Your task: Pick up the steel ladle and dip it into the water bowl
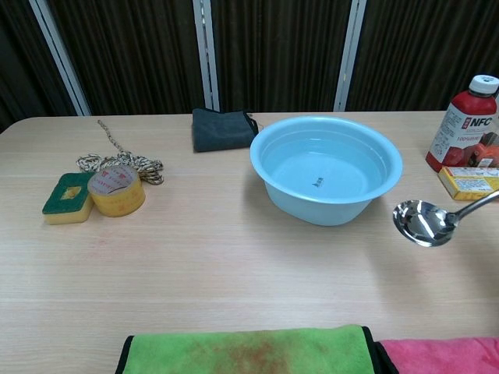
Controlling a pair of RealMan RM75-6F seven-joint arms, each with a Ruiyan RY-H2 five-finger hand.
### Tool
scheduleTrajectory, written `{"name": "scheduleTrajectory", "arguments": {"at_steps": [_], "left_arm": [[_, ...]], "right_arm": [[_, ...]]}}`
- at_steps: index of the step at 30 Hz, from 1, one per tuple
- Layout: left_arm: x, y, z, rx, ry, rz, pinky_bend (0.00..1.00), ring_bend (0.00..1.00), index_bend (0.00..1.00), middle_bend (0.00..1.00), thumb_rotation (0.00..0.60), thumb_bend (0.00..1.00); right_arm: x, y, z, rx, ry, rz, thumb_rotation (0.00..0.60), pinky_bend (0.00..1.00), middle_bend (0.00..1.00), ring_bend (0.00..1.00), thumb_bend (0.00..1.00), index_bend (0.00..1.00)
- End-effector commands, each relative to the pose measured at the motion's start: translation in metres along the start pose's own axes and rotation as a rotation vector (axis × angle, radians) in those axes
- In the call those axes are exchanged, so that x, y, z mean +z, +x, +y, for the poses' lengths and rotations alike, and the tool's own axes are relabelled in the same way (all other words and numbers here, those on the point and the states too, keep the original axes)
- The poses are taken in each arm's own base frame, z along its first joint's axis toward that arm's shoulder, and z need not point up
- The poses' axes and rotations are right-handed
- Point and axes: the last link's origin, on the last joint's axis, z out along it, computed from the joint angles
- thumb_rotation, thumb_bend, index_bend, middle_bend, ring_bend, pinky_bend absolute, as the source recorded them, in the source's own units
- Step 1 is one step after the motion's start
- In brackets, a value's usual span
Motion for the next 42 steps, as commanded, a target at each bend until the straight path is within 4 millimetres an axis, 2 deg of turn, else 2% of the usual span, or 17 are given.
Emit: {"name": "scheduleTrajectory", "arguments": {"at_steps": [1, 12, 18, 25, 28, 31, 35, 42], "left_arm": [[0.001, -0.001, 0.0, 0.002, 0.003, -0.005, 0.0, 0.0, 0.09, 0.0, 0.6, 0.27], [0.005, -0.002, -0.004, 0.008, 0.035, -0.003, 0.0, 0.0, 0.09, 0.0, 0.6, 0.27], [0.006, 0.0, -0.006, 0.003, 0.055, 0.006, 0.0, 0.0, 0.09, 0.0, 0.6, 0.27], [0.008, 0.002, -0.013, -0.004, 0.079, 0.011, 0.0, 0.0, 0.09, 0.0, 0.6, 0.27], [0.012, 0.002, -0.017, 0.0, 0.105, 0.021, 0.0, 0.0, 0.09, 0.0, 0.6, 0.27], [0.013, 0.002, -0.018, 0.008, 0.113, 0.028, 0.0, 0.0, 0.09, 0.0, 0.6, 0.28], [0.013, 0.002, -0.018, 0.012, 0.12, 0.036, 0.0, 0.0, 0.09, 0.0, 0.6, 0.27], [0.017, 0.0, -0.018, 0.012, 0.124, 0.022, 0.0, 0.0, 0.09, 0.0, 0.6, 0.27]], "right_arm": [[0.004, 0.021, -0.012, -0.011, 0.018, -0.004, 0.6, 0.0, 0.0, 0.0, 0.37, 0.67], [0.015, 0.058, -0.036, 0.02, 0.038, -0.03, 0.6, 0.0, 0.0, 0.0, 0.37, 0.68], [0.03, 0.067, -0.048, 0.018, 0.04, -0.044, 0.6, 0.0, 0.0, 0.0, 0.37, 0.68], [0.069, 0.058, -0.069, 0.017, 0.039, -0.108, 0.6, 0.0, 0.0, 0.0, 0.37, 0.68], [0.098, 0.049, -0.078, 0.016, 0.037, -0.137, 0.6, 0.0, 0.0, 0.0, 0.37, 0.67], [0.116, 0.045, -0.082, 0.016, 0.034, -0.156, 0.6, 0.0, 0.0, 0.0, 0.37, 0.68], [0.13, 0.04, -0.087, 0.008, 0.037, -0.179, 0.6, 0.0, 0.0, 0.0, 0.37, 0.68], [0.142, 0.032, -0.09, 0.004, 0.043, -0.202, 0.6, 0.0, 0.0, 0.0, 0.37, 0.68]]}}
